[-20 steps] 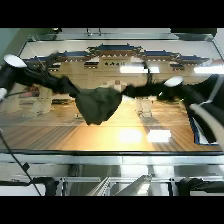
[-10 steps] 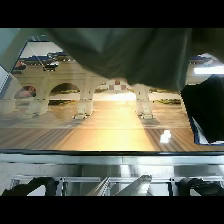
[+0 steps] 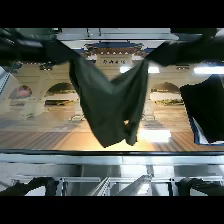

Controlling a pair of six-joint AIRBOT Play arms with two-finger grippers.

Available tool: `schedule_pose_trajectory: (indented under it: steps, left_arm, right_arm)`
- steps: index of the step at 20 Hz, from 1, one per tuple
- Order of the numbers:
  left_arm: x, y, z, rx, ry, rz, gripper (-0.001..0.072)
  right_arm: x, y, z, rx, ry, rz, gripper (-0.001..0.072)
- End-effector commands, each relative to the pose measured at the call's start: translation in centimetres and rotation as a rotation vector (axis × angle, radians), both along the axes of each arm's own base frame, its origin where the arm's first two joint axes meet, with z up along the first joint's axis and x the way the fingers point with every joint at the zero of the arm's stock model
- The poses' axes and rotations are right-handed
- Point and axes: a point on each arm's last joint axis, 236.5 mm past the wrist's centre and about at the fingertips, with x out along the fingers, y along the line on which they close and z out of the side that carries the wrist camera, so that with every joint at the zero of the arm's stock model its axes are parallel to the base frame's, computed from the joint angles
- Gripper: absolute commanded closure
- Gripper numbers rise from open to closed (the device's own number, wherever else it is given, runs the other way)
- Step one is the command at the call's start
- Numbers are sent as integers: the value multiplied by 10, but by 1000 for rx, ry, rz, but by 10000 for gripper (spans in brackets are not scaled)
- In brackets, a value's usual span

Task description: Fold the shirts.

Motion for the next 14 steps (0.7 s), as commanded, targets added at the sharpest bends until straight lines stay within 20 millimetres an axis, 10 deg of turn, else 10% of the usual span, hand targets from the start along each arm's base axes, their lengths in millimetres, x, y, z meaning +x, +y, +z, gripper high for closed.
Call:
schedule_pose_trajectory:
  steps: [1,5,7,14]
  left_arm:
    - [24,27,-83,2,236,4,37]
    - [14,77,-113,-31,476,0,3]
    - [-5,87,-132,-53,582,-13,6]
    - [-129,74,-220,115,878,5,14]
  right_arm:
    - [23,-5,-107,-42,238,-25,291]
    - [3,-4,-123,-54,332,44,297]
    - [-28,0,-127,-64,425,131,450]
    - [-119,3,-162,-14,641,198,489]
